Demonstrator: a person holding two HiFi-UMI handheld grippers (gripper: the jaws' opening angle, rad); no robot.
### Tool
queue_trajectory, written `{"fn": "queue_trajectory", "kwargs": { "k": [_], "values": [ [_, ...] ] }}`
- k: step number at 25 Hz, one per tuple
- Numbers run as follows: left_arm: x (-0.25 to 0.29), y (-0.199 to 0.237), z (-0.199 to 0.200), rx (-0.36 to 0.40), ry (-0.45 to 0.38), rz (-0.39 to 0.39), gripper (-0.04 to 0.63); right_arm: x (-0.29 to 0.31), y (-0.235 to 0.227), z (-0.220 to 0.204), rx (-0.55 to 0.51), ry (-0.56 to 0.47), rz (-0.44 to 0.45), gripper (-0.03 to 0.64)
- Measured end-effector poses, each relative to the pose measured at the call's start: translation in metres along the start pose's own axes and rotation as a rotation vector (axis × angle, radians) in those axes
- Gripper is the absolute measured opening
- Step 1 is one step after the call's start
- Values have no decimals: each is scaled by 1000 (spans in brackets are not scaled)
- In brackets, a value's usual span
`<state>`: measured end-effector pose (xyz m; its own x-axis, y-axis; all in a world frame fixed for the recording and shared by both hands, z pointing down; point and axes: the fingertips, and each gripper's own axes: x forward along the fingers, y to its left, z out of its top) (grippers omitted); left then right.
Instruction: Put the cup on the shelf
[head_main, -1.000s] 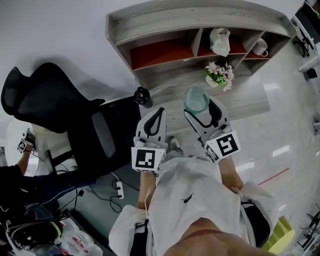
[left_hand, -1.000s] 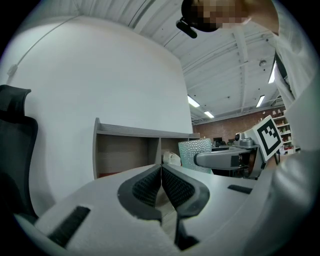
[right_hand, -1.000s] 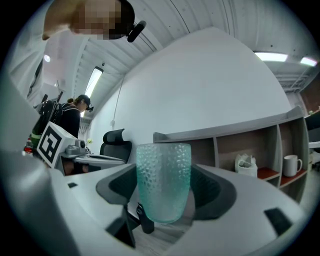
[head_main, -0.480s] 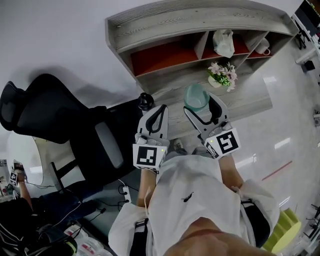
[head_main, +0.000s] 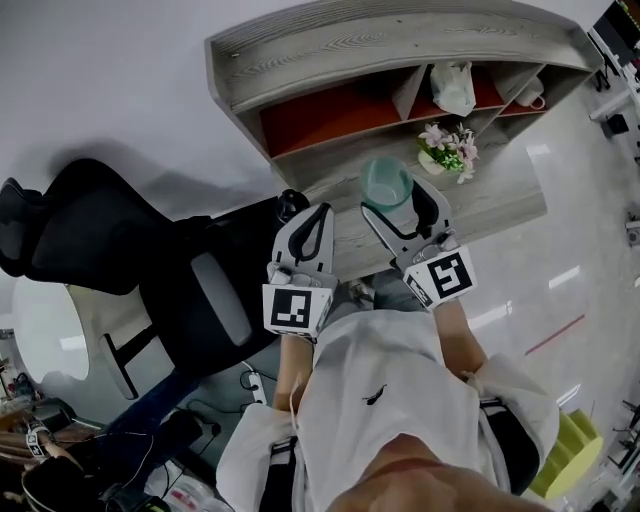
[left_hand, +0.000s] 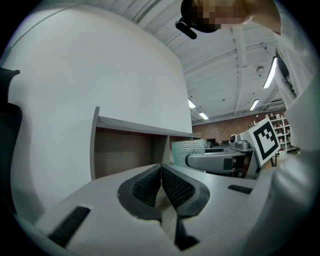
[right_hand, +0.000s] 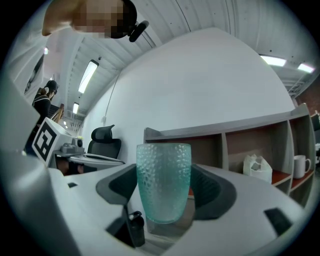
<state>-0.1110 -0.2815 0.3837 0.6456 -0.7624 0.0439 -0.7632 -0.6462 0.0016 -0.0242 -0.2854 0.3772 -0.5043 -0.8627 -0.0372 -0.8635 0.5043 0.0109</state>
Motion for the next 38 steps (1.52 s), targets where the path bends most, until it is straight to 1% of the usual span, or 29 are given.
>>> {"fn": "queue_trajectory", "kwargs": {
  "k": [4, 9, 18, 26, 30, 34, 37, 38],
  "values": [
    [9, 5, -3, -2, 6, 12, 28, 15, -7, -2, -8, -7, 16, 347],
    [21, 13, -17, 36, 21, 16, 28, 32, -14, -11, 2, -1, 41, 347],
    [45, 24, -14, -11, 23, 41, 28, 61, -28, -26, 16, 16, 60, 347],
    [61, 33, -19, -14, 38, 41, 28, 82, -39, -39, 28, 20, 57, 347],
    [65, 39, -25, 5, 44, 39, 28, 92, -44, -45, 34, 23, 55, 347],
    [71, 43, -25, -20, 48, 51, 28, 98, -47, -49, 36, 25, 54, 347],
    [75, 44, -29, -8, 51, 45, 28, 103, -50, -51, 33, 23, 55, 347],
    [76, 45, -29, -14, 51, 48, 28, 106, -52, -51, 32, 20, 56, 347]
  ]
}}
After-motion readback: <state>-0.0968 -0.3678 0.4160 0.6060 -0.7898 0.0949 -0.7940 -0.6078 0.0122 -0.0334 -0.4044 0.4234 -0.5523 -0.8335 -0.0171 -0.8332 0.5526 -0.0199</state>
